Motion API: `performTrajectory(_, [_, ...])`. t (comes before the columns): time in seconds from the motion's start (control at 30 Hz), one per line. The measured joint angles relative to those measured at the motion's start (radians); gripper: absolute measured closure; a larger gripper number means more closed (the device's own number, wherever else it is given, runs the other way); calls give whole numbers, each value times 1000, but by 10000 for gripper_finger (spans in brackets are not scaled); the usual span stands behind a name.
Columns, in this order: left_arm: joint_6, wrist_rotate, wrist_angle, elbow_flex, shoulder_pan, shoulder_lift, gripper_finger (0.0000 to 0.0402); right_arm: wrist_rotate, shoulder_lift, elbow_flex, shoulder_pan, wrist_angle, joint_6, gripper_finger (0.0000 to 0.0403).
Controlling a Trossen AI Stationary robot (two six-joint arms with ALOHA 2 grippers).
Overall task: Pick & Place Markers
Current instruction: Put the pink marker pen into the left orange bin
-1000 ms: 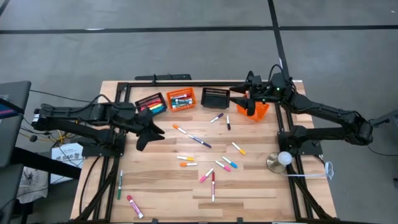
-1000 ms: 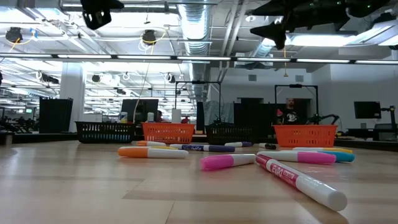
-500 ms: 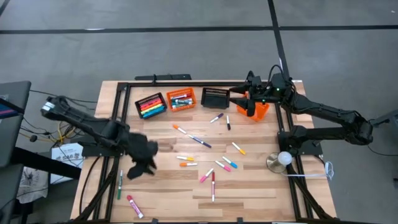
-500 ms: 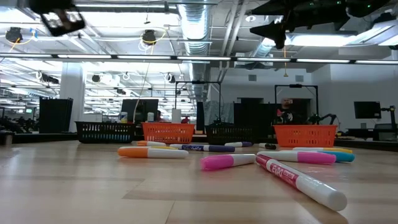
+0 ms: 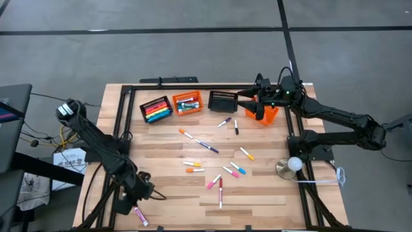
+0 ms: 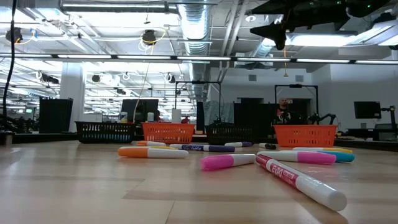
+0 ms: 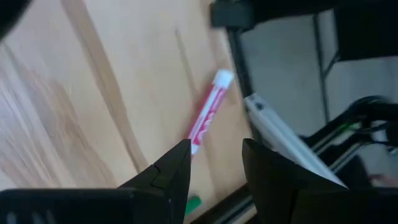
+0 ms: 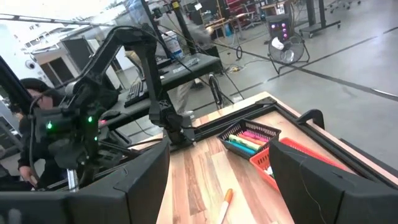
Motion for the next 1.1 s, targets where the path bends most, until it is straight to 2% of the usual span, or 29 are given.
performTrajectory(0.4, [-10,-34,2,0,-74,152,259,0,0,0,-2,0,0,137])
performTrajectory(0.5, [-6,-38,7,0,-84,153,259,0,0,0,-3,0,0,137])
performTrajectory(0.7, [1,-130,34,0,-117,153,259,0,0,0,-3,0,0,137])
performTrajectory(1.1, [1,-158,126,1,-181,154,259,0,0,0,-3,-1,0,137])
